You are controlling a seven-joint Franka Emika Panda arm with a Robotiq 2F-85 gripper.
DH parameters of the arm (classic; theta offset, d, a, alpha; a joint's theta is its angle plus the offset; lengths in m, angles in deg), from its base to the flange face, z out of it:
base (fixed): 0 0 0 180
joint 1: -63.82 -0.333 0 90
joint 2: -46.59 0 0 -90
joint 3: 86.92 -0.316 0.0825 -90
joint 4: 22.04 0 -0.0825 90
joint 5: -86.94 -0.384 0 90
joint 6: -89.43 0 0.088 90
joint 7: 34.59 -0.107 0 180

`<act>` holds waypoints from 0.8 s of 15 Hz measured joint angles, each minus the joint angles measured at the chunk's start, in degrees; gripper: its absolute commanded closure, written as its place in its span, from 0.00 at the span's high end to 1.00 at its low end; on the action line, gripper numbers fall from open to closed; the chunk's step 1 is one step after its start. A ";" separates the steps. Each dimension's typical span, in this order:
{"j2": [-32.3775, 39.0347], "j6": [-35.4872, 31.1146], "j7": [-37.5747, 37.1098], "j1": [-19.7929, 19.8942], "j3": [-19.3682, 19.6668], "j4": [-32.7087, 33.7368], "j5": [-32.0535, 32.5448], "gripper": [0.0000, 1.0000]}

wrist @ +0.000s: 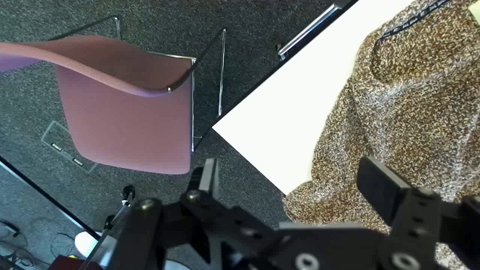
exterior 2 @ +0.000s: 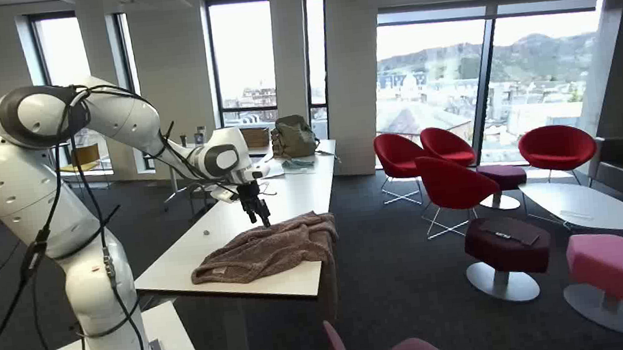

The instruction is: Put the cloth on the pick chair

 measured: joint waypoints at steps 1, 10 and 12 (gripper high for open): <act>0.00 0.00 0.00 0.00 0.00 0.00 0.00 1.00; 0.04 0.00 0.00 -0.14 0.10 0.00 0.00 1.00; 0.71 -0.41 0.00 -0.75 0.20 0.01 -0.29 1.00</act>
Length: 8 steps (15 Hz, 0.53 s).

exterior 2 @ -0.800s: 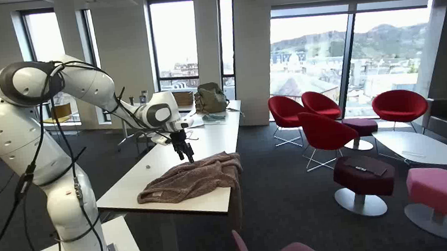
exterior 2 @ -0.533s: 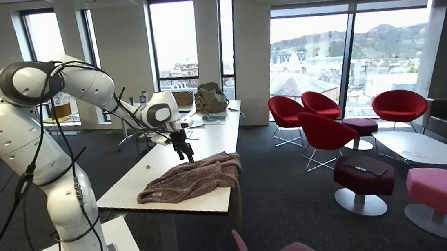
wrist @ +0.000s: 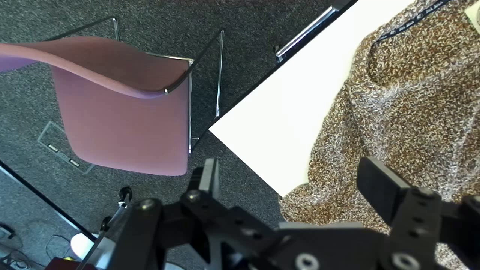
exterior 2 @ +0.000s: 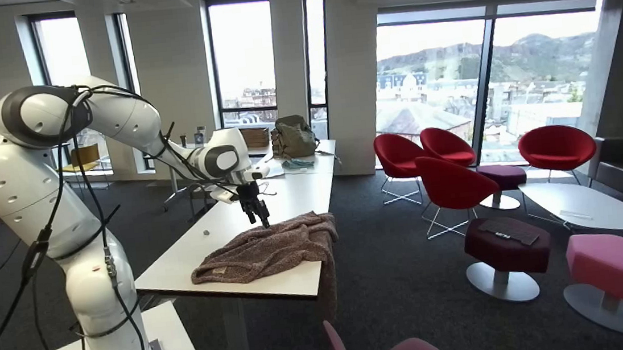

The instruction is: Put the cloth on the pick chair

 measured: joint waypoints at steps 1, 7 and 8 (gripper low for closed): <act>0.93 -1.11 0.02 -0.65 0.11 0.02 -0.34 1.00; 13.13 -7.29 -0.01 -4.51 -0.07 3.28 0.74 1.00; 15.17 -7.24 -0.09 -4.59 -0.07 4.22 2.51 1.00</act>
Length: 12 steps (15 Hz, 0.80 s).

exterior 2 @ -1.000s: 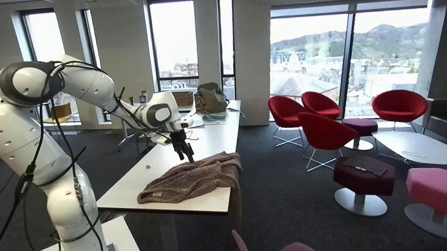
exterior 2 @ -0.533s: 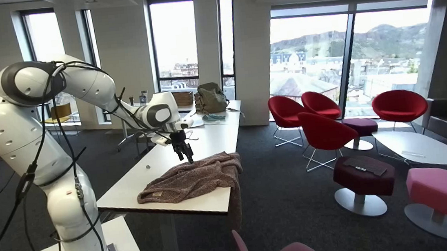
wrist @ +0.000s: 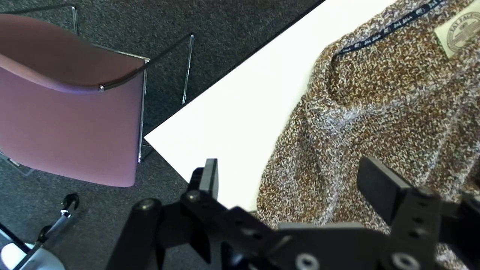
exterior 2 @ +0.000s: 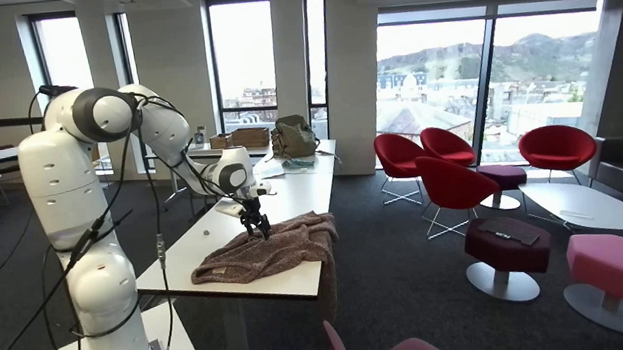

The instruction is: Put the cloth on the pick chair

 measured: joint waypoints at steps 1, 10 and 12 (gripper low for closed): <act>1.78 0.13 -0.22 0.00 0.05 0.86 2.11 1.00; 9.53 1.04 -0.81 -3.23 2.15 5.26 13.32 1.00; 9.52 1.08 -0.80 -3.55 2.23 5.30 13.32 1.00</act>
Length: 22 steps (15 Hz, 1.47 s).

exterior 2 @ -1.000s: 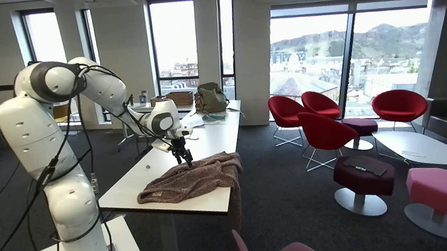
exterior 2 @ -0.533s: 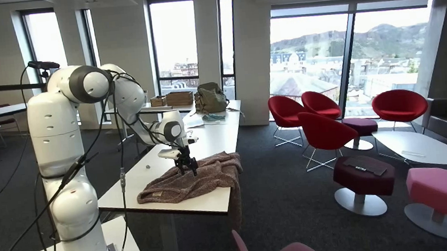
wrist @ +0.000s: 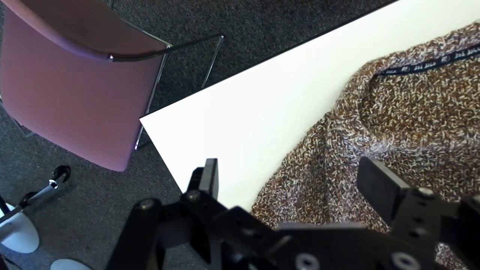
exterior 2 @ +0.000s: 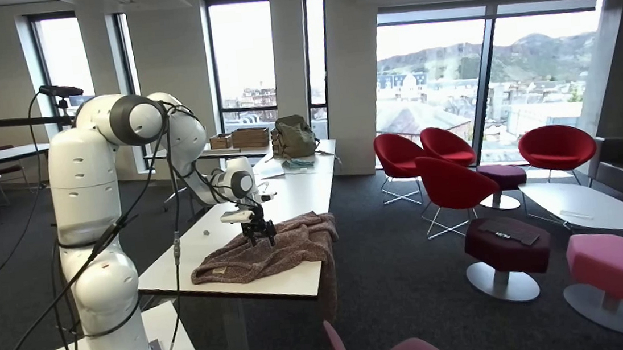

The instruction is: Put the cloth on the pick chair

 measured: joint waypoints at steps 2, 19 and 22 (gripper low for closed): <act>0.00 0.01 0.03 0.00 0.06 0.02 0.00 1.00; 9.35 2.00 -1.20 -10.70 1.22 3.53 8.46 1.00; 9.92 2.00 -1.22 -11.00 2.69 4.27 11.19 1.00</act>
